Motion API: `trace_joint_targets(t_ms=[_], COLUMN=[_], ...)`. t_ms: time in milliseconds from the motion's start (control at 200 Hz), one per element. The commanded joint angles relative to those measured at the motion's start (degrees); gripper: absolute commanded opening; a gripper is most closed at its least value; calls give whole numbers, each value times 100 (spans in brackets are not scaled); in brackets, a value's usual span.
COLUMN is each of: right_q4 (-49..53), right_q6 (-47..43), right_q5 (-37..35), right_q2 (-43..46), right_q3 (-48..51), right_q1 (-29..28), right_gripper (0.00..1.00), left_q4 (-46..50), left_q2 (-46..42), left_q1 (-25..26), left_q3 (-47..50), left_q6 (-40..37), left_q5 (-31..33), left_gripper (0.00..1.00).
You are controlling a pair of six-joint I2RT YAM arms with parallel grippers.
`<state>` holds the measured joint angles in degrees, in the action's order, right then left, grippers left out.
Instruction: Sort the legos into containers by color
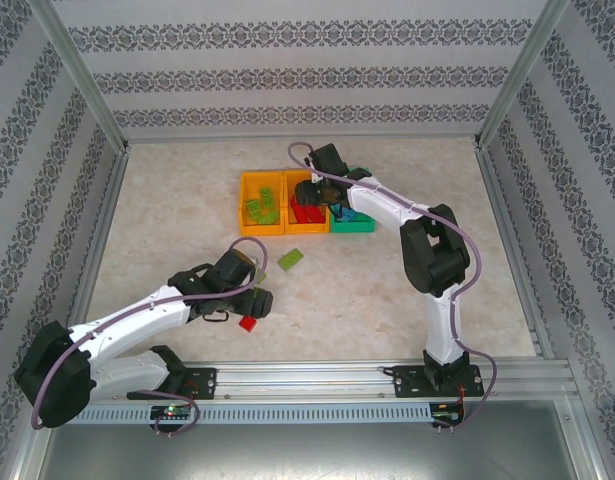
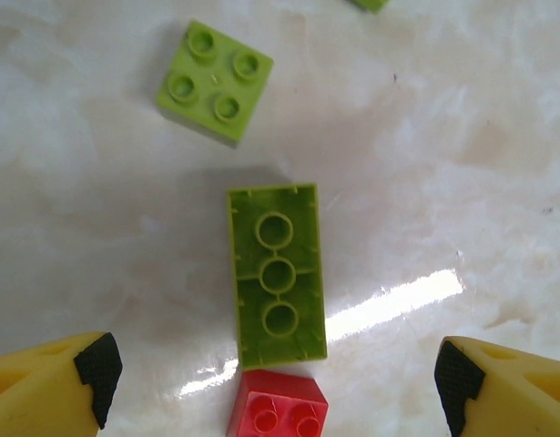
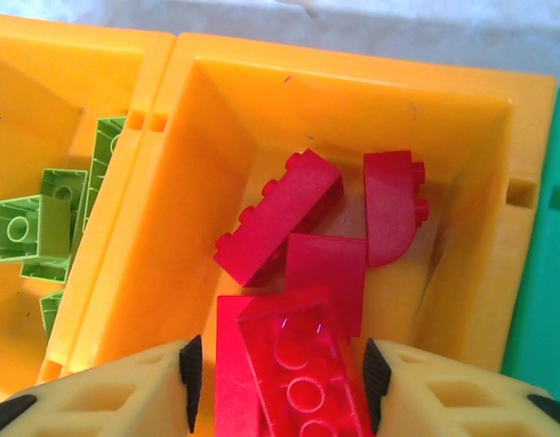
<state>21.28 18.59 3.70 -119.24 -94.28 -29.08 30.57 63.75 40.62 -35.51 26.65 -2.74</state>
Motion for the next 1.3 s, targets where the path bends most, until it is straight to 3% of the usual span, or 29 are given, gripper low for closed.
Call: trace_joint_targets(t_ms=[0,305,510,914,1134,1299], right_q4=[192,-126,-271,-284,-343,-375], right_q6=[70,145,189,101,132,127], right_q5=[-64,71,164,149,217,252], right_q2=[-68,434,607,821,885,978], right_q3=[-141,366,540,758,928,1063], right_q1=[87,104,104,126,214,240], right_gripper=[54,59,60,62,62,62], left_q4=[239,289,309,257,248,426], left_q2=[-104,-214,176,1087,1026,1013], left_q1=[193,602,658,666,700,744], left_q3=[169,559,459,55,104,-38], left_q6=[131,538,579,494,599,838], left_q5=[-7,-115,-19,66,-33,19], left_gripper=[91,89,84,50,36,32])
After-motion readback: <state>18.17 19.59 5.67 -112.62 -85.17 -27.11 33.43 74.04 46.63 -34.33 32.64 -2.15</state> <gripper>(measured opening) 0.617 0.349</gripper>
